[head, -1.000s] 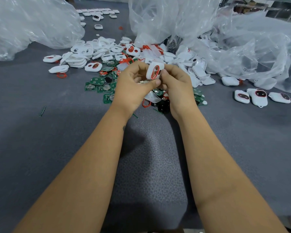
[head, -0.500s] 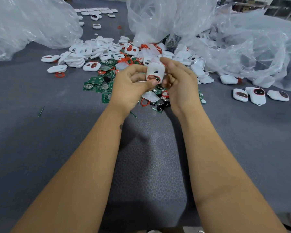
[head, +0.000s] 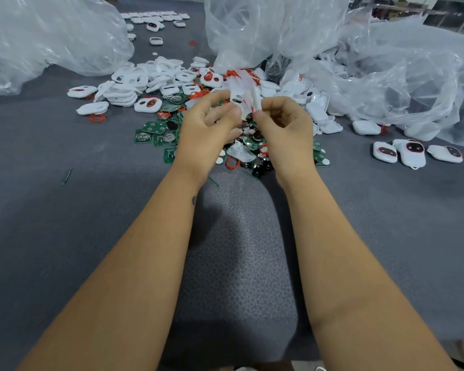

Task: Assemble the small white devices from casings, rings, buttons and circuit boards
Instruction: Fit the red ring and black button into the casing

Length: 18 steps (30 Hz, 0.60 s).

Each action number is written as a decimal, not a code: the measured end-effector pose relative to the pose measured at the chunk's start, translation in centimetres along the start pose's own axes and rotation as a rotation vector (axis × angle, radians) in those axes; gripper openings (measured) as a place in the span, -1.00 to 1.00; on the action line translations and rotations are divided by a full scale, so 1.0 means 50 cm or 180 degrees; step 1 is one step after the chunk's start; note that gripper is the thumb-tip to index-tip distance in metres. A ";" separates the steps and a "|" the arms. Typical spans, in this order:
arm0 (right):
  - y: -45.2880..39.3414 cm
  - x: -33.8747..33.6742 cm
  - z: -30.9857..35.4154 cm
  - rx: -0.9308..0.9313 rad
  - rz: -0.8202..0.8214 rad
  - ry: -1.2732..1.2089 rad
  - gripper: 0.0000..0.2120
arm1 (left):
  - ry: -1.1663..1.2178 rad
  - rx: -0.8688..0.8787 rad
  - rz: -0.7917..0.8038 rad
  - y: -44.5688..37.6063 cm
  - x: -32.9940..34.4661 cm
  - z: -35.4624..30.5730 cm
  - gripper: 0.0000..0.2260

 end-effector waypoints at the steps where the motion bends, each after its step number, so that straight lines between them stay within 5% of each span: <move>1: 0.002 0.005 0.001 -0.0079 0.0086 0.0215 -0.89 | 0.0097 -0.0083 0.0109 -0.001 0.003 0.003 -0.69; 5: 0.020 0.037 0.011 -0.0465 0.0626 0.0946 -0.85 | -0.0159 0.0002 0.0261 -0.002 0.007 0.002 -0.72; 13: 0.032 0.059 0.015 -0.0846 0.0922 0.1842 -0.79 | 0.1001 0.0060 -0.1417 -0.014 -0.094 -0.012 -0.77; 18: 0.051 0.102 -0.001 -0.1322 0.1507 0.2775 -0.63 | 0.1210 0.0180 -0.1684 -0.009 -0.115 -0.020 -0.77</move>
Point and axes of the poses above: each hand's wrist, its own y-axis away from the middle knuckle, its own x-axis out of the palm, z = x × y, the point moved 6 cm from there along -y, towards the middle knuckle, and after that the axes turned 1 degree about -z, right-handed, at the moved point
